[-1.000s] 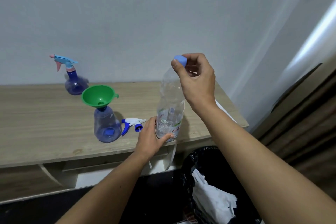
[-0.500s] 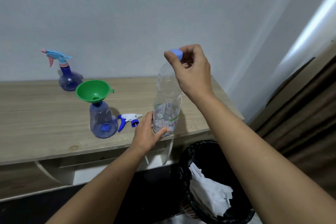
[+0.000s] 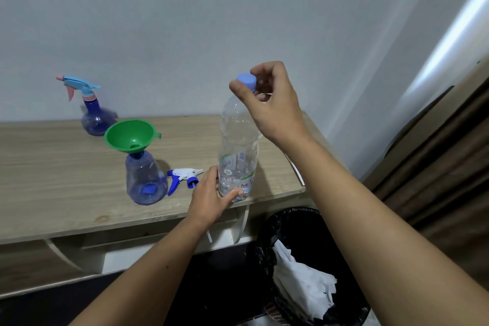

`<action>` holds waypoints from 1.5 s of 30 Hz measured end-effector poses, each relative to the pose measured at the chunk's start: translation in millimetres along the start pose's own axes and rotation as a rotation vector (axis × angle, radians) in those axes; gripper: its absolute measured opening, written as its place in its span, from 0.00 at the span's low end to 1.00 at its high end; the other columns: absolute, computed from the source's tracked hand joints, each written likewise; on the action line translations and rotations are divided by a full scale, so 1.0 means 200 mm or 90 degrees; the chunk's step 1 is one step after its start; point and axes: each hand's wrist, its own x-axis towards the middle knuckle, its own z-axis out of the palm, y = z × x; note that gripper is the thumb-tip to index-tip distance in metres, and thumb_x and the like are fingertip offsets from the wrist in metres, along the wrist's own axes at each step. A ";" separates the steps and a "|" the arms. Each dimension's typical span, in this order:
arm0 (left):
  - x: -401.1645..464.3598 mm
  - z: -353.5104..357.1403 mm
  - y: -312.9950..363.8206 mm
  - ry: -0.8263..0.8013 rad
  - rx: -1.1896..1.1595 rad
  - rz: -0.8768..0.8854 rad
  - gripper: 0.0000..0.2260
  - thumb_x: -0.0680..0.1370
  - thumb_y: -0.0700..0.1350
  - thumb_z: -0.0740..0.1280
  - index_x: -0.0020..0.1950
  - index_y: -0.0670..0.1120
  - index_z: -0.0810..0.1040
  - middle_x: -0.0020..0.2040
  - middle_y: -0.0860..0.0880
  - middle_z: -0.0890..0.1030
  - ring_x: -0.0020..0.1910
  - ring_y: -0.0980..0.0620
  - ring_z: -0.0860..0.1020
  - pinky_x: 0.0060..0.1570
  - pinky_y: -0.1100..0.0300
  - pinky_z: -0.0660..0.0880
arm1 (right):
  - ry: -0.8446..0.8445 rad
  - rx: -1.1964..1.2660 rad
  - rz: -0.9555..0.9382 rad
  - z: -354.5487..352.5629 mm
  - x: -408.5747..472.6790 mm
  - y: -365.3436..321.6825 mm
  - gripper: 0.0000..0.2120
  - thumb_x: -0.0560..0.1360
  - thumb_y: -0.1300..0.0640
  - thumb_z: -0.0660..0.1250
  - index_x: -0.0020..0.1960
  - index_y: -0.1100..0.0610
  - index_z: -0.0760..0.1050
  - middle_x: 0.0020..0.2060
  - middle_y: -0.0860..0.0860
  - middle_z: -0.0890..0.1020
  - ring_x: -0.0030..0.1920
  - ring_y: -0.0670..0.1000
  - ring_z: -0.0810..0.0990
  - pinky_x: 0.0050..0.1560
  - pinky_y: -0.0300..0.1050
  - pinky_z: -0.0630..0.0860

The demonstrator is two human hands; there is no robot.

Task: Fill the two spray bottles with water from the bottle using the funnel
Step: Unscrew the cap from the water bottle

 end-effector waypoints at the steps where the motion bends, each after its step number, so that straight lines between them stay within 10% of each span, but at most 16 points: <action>1: 0.00 0.00 0.00 0.001 0.003 0.001 0.35 0.71 0.58 0.82 0.74 0.51 0.72 0.67 0.53 0.80 0.65 0.52 0.80 0.64 0.46 0.81 | 0.017 0.006 -0.008 0.00 0.00 0.01 0.16 0.78 0.49 0.76 0.60 0.53 0.75 0.48 0.43 0.80 0.42 0.42 0.77 0.49 0.37 0.77; 7: 0.00 0.00 0.00 -0.001 -0.003 -0.007 0.35 0.71 0.59 0.82 0.74 0.53 0.71 0.68 0.53 0.80 0.65 0.52 0.81 0.65 0.46 0.82 | -0.032 0.008 -0.013 -0.03 0.00 0.03 0.14 0.85 0.49 0.65 0.67 0.51 0.79 0.60 0.48 0.83 0.58 0.45 0.82 0.58 0.38 0.76; 13: -0.01 0.01 0.01 0.011 -0.010 -0.009 0.35 0.72 0.57 0.83 0.73 0.52 0.72 0.66 0.54 0.79 0.64 0.53 0.81 0.64 0.48 0.82 | 0.034 -0.002 -0.045 -0.02 0.00 0.01 0.19 0.74 0.51 0.79 0.62 0.50 0.80 0.58 0.48 0.81 0.54 0.44 0.83 0.56 0.46 0.82; 25: -0.02 0.00 0.03 0.000 -0.019 -0.022 0.37 0.71 0.56 0.83 0.75 0.51 0.71 0.69 0.52 0.79 0.66 0.52 0.81 0.66 0.47 0.81 | 0.069 0.077 -0.069 -0.15 0.04 0.05 0.16 0.79 0.62 0.71 0.67 0.57 0.80 0.56 0.48 0.85 0.53 0.44 0.84 0.61 0.42 0.81; 35: 0.00 0.00 0.03 0.006 -0.016 -0.011 0.35 0.71 0.52 0.84 0.73 0.49 0.72 0.69 0.49 0.81 0.65 0.52 0.81 0.66 0.52 0.80 | 0.080 -0.005 0.173 -0.20 -0.24 0.72 0.16 0.77 0.60 0.76 0.63 0.53 0.82 0.42 0.47 0.81 0.38 0.43 0.75 0.52 0.40 0.78; 45: 0.01 0.02 -0.02 0.009 -0.037 0.011 0.34 0.70 0.54 0.84 0.72 0.53 0.72 0.68 0.51 0.81 0.63 0.54 0.82 0.65 0.52 0.82 | 0.018 -0.145 0.293 -0.08 -0.49 1.14 0.18 0.77 0.60 0.77 0.66 0.55 0.81 0.57 0.47 0.80 0.48 0.41 0.77 0.58 0.40 0.75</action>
